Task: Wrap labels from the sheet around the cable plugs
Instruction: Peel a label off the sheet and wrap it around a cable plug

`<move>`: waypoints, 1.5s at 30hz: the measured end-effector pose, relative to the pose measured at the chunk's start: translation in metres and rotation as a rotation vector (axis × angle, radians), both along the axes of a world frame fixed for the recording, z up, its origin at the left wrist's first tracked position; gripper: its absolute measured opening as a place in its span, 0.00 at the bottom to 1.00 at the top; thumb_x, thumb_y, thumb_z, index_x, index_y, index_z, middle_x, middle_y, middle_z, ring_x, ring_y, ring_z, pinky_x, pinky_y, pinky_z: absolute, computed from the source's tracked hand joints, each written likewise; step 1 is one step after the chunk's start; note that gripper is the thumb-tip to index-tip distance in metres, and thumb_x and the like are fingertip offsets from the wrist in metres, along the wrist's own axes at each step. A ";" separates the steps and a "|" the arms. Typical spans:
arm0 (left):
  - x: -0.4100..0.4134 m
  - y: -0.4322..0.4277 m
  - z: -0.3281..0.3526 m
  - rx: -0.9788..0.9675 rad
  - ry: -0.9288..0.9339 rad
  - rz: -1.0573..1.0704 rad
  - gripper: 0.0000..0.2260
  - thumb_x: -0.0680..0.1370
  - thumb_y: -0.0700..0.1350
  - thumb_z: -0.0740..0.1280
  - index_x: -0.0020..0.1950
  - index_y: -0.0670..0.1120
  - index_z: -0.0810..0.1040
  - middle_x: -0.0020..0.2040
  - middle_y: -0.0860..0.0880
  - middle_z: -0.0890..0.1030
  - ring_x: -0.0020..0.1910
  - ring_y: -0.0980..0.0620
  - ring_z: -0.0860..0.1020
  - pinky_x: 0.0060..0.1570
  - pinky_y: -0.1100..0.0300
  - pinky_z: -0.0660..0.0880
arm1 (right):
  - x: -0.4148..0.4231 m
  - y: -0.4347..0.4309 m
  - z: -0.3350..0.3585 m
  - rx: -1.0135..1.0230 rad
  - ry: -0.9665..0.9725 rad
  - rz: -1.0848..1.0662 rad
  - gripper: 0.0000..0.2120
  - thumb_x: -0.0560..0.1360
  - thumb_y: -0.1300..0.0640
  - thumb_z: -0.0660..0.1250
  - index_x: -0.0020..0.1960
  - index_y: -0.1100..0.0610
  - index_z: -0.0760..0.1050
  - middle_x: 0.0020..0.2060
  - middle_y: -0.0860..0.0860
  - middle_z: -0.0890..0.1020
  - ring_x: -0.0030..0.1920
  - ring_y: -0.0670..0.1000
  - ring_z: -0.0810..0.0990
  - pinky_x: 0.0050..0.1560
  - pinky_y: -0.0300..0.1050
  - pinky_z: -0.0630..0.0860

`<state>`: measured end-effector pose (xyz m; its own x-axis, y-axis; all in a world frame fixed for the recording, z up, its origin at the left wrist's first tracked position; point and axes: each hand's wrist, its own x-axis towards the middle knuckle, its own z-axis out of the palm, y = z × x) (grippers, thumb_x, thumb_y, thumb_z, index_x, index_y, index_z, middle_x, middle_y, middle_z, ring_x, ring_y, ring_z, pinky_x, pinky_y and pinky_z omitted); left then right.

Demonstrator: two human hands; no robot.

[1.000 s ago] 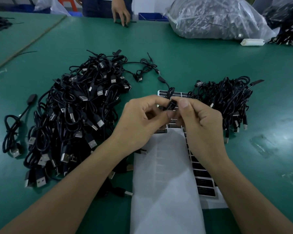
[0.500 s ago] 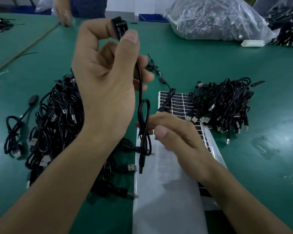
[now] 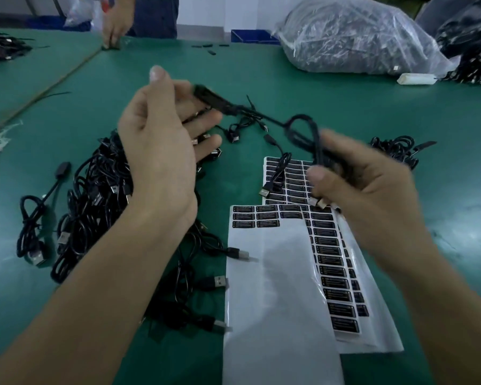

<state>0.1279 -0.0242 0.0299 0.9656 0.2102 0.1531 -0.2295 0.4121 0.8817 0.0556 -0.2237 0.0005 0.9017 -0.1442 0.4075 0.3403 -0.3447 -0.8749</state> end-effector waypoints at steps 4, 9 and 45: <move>-0.001 -0.005 -0.006 0.301 0.085 -0.068 0.04 0.82 0.47 0.66 0.48 0.50 0.76 0.46 0.54 0.82 0.43 0.57 0.80 0.46 0.57 0.80 | 0.013 -0.032 0.024 -0.001 -0.097 -0.378 0.17 0.73 0.55 0.75 0.55 0.36 0.78 0.35 0.54 0.84 0.35 0.47 0.83 0.37 0.41 0.80; -0.011 -0.022 -0.032 1.042 -0.018 -0.252 0.04 0.79 0.52 0.69 0.46 0.58 0.75 0.56 0.55 0.76 0.54 0.58 0.75 0.53 0.59 0.72 | 0.029 -0.068 0.025 -0.254 0.169 -0.666 0.15 0.75 0.49 0.71 0.61 0.47 0.78 0.38 0.52 0.80 0.48 0.56 0.82 0.45 0.48 0.77; 0.006 0.006 -0.043 0.196 0.065 -0.701 0.11 0.78 0.48 0.66 0.40 0.50 0.86 0.31 0.53 0.76 0.31 0.57 0.71 0.36 0.64 0.75 | 0.012 -0.001 -0.024 0.437 0.343 -0.095 0.11 0.83 0.51 0.61 0.58 0.42 0.80 0.49 0.51 0.84 0.38 0.49 0.83 0.28 0.37 0.72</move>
